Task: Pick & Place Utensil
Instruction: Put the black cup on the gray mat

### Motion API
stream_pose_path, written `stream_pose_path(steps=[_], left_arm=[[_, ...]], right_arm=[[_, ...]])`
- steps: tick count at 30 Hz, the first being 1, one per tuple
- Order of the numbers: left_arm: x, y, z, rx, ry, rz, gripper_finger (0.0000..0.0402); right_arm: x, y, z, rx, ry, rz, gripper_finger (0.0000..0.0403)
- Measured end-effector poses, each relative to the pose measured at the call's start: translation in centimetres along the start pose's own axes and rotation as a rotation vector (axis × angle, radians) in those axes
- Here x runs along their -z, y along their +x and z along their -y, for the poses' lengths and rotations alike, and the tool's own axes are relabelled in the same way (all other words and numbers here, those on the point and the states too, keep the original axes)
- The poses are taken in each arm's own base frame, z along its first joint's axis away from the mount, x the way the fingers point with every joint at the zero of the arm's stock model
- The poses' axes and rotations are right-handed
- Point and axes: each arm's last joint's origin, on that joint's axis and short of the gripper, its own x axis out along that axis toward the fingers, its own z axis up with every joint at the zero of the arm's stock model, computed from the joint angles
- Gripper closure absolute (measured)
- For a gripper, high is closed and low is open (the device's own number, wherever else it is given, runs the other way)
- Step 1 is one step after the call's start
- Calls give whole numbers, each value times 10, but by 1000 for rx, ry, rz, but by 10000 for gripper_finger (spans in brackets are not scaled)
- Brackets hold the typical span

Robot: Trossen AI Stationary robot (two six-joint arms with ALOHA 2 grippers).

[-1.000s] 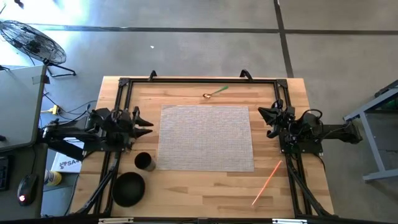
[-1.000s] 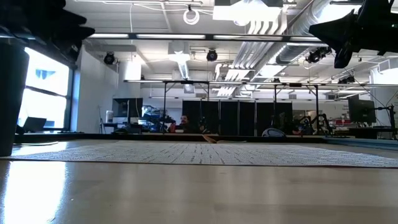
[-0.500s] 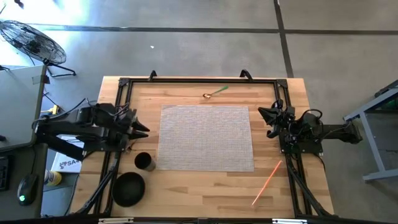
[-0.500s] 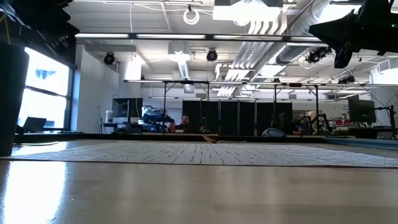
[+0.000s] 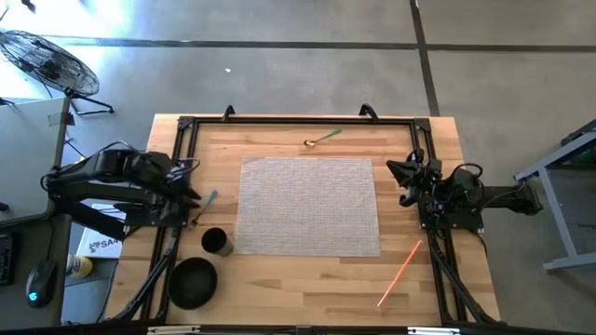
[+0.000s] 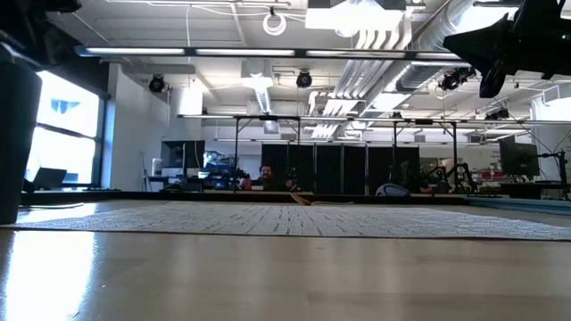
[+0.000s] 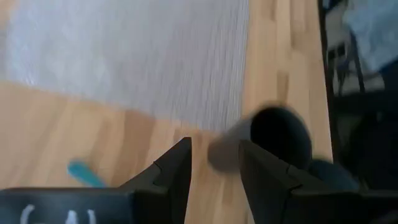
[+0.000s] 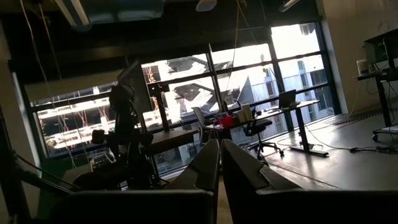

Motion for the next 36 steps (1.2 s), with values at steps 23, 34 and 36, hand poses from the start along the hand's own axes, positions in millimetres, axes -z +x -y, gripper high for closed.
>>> stream_pose_path(steps=[23, 34, 36], left_arm=[[16, 29, -7, 78, -36, -168, 272], [10, 30, -4, 153, 7, -125, 209], [10, 30, -4, 150, 30, -122, 196]], right_arm=[[0, 0, 0, 0, 0, 0, 391], [0, 0, 0, 0, 0, 0, 391], [0, 0, 0, 0, 0, 0, 391]])
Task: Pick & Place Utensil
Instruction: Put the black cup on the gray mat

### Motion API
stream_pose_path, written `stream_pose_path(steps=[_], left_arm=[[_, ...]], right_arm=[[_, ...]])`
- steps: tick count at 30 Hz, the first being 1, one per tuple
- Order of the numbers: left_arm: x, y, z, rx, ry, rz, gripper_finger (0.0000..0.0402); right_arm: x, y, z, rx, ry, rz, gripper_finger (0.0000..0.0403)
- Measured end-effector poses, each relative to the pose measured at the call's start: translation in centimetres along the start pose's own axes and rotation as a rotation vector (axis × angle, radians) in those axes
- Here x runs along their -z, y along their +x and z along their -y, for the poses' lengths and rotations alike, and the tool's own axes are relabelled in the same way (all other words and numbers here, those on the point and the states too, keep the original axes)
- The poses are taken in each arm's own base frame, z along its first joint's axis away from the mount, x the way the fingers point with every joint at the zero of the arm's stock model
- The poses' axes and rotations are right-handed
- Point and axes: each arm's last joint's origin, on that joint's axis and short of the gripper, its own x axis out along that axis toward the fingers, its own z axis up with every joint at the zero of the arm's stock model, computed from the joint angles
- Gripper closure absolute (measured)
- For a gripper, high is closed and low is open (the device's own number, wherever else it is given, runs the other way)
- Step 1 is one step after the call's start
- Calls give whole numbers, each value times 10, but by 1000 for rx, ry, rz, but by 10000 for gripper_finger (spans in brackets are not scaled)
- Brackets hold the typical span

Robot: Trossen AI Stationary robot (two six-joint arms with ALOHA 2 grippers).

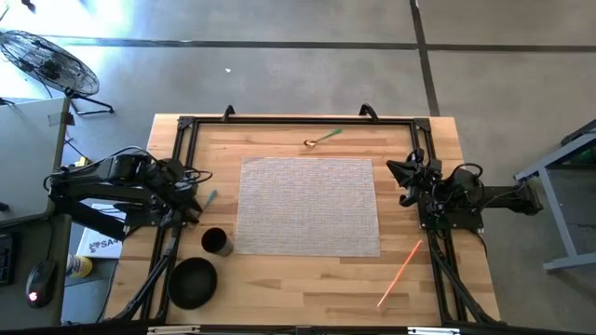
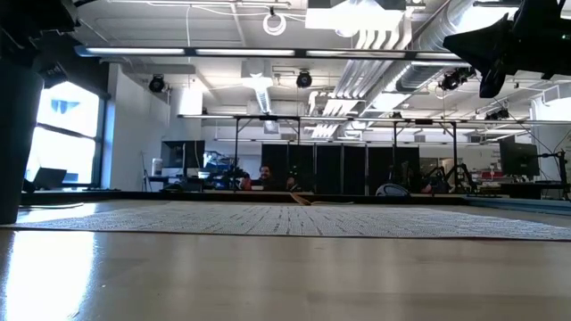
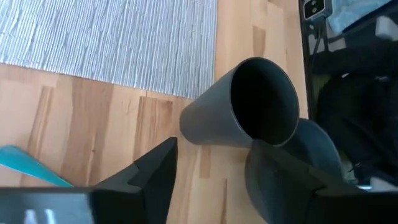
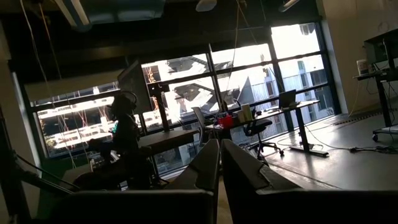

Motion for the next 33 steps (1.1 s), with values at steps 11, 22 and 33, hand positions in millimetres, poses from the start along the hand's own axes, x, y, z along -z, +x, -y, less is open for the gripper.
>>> stream_pose_path(steps=[11, 22, 33], left_arm=[[-16, 15, 2, -11, 116, -41, 191], [-28, 54, 29, 8, 249, -180, 191], [-38, 58, 65, -41, 370, -203, 191]], right_arm=[[0, 0, 0, 0, 0, 0, 391], [0, 0, 0, 0, 0, 0, 391], [0, 0, 0, 1, -1, -3, 391]])
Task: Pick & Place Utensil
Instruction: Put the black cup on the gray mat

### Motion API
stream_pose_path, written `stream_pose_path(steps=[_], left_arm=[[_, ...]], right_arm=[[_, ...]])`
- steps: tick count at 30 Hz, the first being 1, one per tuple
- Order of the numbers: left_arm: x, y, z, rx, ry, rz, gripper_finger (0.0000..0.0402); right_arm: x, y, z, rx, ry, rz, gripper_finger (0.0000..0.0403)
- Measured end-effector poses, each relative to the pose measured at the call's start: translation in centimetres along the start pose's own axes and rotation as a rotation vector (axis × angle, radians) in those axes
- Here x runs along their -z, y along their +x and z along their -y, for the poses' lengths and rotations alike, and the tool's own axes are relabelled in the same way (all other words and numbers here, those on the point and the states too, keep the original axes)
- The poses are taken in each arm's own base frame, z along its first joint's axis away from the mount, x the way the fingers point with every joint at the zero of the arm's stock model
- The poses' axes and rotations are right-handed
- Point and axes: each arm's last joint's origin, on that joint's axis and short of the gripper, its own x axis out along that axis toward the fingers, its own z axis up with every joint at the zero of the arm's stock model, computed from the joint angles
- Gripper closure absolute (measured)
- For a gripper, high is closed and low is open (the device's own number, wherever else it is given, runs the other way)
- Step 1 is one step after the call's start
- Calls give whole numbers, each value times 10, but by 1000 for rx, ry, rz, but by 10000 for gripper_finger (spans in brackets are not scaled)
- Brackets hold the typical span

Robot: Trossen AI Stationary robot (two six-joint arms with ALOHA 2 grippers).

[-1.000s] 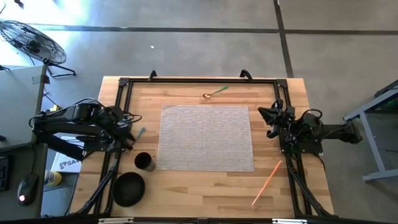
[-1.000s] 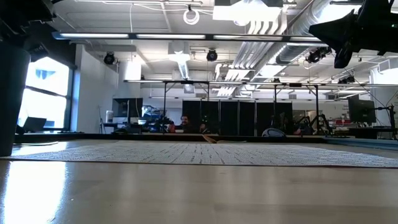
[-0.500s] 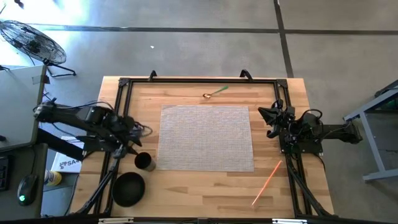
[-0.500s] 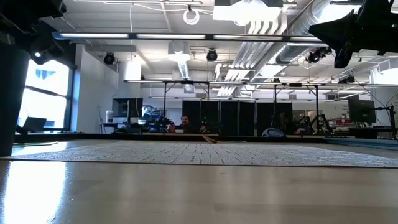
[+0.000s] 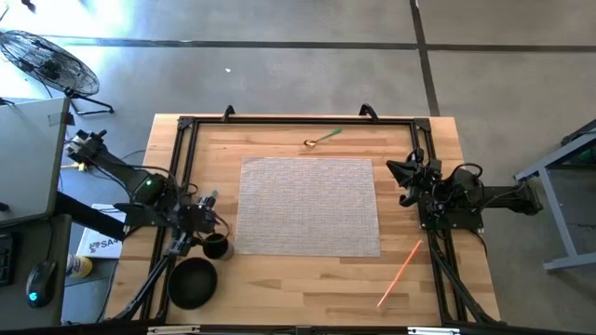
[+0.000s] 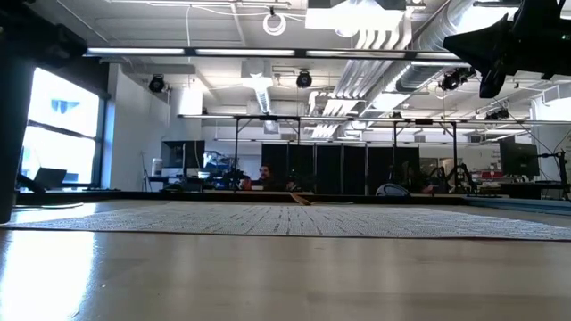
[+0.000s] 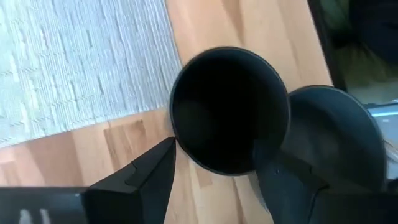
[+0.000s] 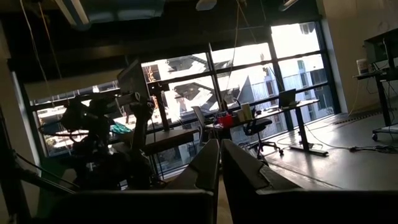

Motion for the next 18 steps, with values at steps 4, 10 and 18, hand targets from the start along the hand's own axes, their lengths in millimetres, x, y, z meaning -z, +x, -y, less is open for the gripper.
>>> stream_pose_path(steps=[4, 10, 18], left_arm=[[-1, 2, 0, -76, -8, 11, 191], [-4, 8, -1, -129, -21, -5, 191], [-10, 26, 0, -172, -35, -64, 191]], right_arm=[[0, 0, 0, 0, -2, -4, 391], [1, 0, 0, 2, -6, -15, 391], [2, 0, 0, 2, -8, -20, 391]])
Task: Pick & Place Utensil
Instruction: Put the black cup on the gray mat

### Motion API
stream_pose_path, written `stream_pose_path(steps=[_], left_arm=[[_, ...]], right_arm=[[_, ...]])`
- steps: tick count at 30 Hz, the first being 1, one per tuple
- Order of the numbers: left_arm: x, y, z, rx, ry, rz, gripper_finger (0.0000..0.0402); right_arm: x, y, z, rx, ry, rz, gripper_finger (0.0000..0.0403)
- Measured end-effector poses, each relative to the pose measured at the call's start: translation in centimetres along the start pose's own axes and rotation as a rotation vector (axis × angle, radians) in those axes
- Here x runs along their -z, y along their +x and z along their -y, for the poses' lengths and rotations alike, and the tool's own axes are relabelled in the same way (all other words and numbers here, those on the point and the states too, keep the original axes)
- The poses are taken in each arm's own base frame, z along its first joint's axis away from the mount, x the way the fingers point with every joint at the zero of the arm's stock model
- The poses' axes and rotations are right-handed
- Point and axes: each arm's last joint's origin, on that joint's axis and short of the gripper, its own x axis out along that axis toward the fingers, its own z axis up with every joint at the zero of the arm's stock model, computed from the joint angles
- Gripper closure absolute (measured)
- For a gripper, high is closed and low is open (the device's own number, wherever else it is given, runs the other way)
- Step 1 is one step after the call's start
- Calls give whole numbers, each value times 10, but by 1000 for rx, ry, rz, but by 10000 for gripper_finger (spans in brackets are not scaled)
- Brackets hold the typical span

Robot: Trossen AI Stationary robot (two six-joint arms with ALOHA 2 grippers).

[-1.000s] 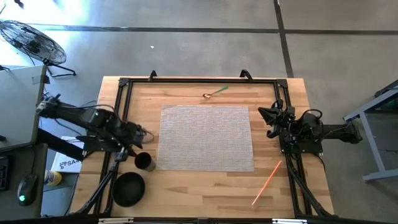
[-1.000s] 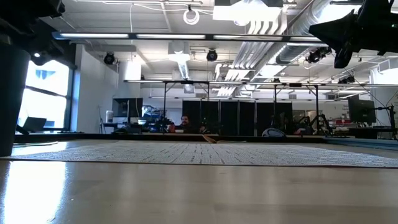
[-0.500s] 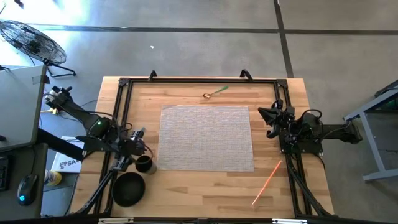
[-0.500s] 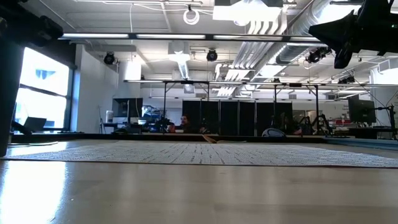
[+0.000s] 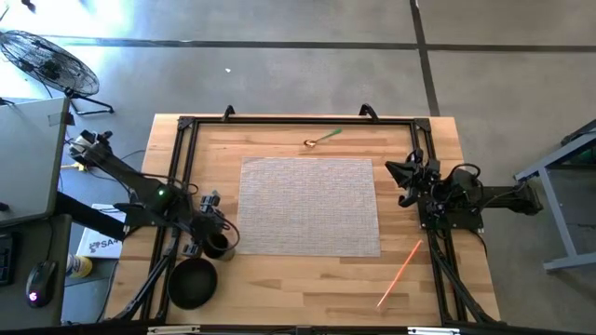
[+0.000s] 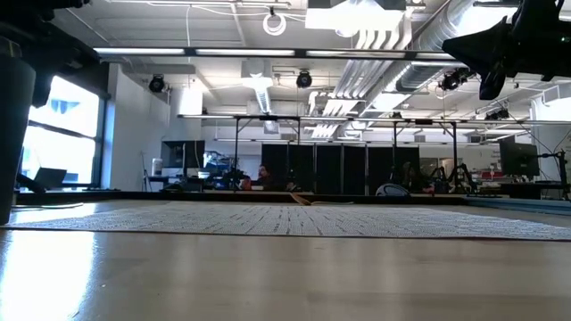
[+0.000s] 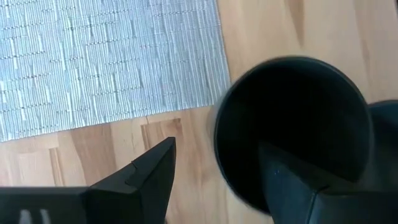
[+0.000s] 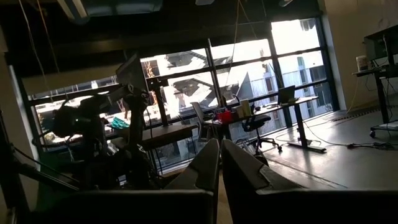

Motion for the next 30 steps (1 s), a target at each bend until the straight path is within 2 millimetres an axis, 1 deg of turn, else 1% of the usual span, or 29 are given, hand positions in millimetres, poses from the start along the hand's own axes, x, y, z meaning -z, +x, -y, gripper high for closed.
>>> stream_pose_path(steps=[4, 9, 12, 18, 21, 25, 30], left_arm=[[-5, 6, 3, 4, -1, 12, 191], [-8, 6, 4, 15, -1, 40, 200], [-9, 6, 4, 18, -2, 47, 223], [-9, 6, 4, 18, -2, 45, 289], [-8, 6, 5, 39, -1, 37, 315], [-11, 1, 6, 66, -2, 40, 337], [-14, -5, 6, 64, 9, 37, 350]], right_arm=[[0, 0, 0, 0, 0, -1, 391], [0, 0, 0, 1, -1, -2, 391], [0, 0, 0, 0, -2, -4, 391], [1, 0, 0, 1, -2, -4, 391], [0, 0, 0, 0, -2, -4, 391], [0, 0, 0, 1, -2, -4, 391], [0, 0, 0, 1, -2, -4, 391]])
